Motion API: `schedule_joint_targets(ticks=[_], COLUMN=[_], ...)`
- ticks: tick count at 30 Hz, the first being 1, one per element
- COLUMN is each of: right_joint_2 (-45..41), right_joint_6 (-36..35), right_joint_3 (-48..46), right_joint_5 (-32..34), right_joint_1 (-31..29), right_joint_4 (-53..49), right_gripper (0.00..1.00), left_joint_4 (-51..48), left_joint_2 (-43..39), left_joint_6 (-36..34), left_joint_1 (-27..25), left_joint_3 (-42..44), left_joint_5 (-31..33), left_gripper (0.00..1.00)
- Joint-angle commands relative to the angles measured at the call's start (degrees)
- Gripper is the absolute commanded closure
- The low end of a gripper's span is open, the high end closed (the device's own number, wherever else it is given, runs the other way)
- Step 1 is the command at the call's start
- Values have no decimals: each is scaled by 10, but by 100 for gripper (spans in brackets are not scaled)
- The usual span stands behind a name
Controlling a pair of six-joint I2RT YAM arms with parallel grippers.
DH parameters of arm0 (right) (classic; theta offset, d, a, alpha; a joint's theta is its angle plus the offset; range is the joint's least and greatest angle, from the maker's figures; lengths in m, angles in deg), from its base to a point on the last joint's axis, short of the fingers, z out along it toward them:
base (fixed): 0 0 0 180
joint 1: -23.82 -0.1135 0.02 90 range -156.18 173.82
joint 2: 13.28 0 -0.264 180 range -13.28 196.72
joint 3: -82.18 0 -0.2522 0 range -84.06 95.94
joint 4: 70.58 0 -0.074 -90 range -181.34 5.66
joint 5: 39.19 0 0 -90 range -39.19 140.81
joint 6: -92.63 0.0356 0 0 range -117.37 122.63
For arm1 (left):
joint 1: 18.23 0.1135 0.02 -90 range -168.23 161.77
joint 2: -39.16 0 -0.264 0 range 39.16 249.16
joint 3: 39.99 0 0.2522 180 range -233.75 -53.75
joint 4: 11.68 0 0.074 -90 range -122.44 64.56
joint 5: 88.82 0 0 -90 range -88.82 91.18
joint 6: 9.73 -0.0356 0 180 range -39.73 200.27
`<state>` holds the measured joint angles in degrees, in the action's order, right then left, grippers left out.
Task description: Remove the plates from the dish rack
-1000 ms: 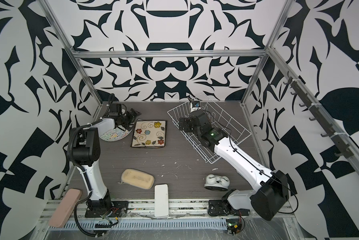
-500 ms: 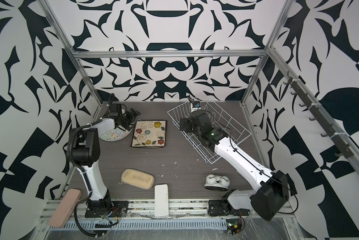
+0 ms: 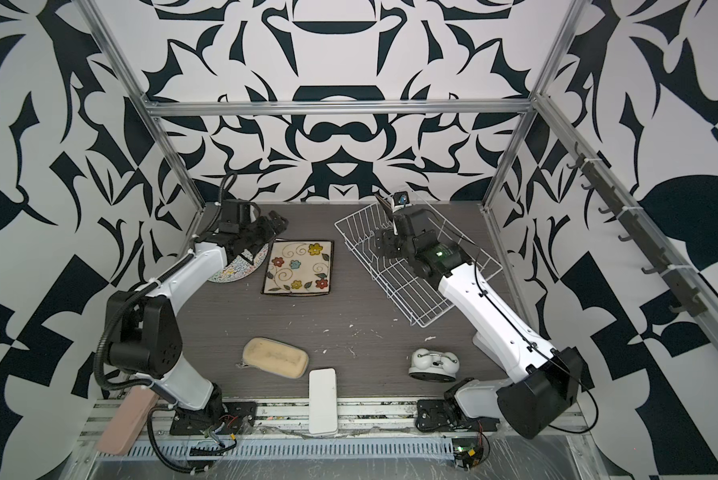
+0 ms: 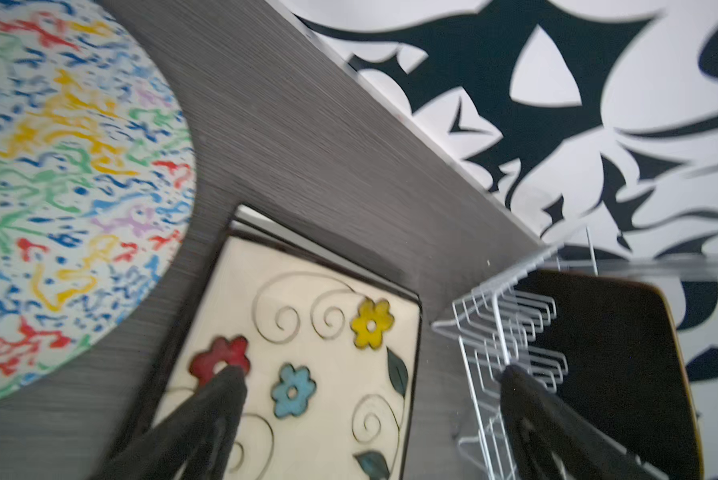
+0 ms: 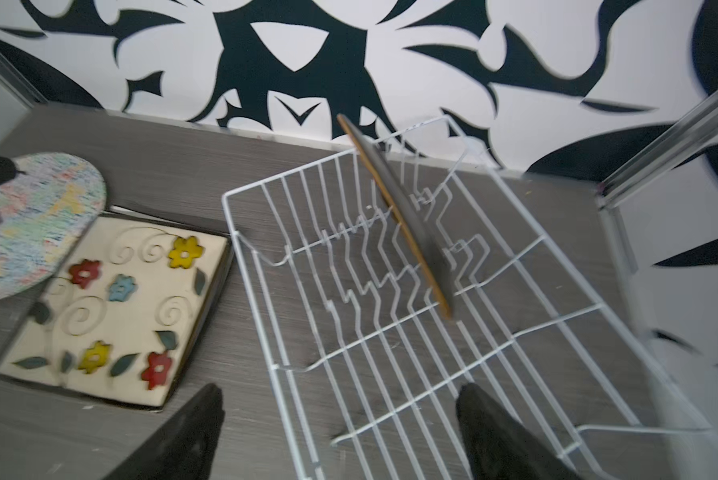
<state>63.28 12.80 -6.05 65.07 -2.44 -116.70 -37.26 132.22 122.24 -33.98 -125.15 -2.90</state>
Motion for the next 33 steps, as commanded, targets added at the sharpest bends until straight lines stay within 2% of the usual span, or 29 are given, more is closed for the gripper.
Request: schedule_joint_targets(ticks=[1,5,10,14,16,20,24,28,31,33], right_joint_2=[13,33,72,102,111,129,153,177,194,209], right_joint_6=[-46,-95,-126,-140,-152,-172,-185,-205,-228,-250], right_joint_3=[34,45,50,54,56,60,80,102,116,122], right_joint_5=[23,60,99,110,92,75,78,81,55,48], right_joint_1=[21,26,35,47,54,61,67,72,73,73], right_joint_4=[-61,-93,-103,-99,-96,-75,-65,-49,-44,-37], right_gripper=[19,20,25,28,28,28,30,39,43,49], left_joint_4=[-42,-66,-20,0,33,87,93,94,95,98], left_joint_2=[-27,-60,-79,-67,-63,-51,-36,-35,-39,-41], left_joint_6=[-61,-115,-151,-173,-184,-185,-184,-174,-171,-170], left_joint_1=[-53,-127,-182,-235,-253,-265,-265,-264,-265,-264], left_joint_3=[15,19,45,39,49,64,57,56,59,62], left_joint_5=[64,123,75,89,92,70,51,53,58,57], left_gripper=[1,1,1,1,1,1,1,1,1,1])
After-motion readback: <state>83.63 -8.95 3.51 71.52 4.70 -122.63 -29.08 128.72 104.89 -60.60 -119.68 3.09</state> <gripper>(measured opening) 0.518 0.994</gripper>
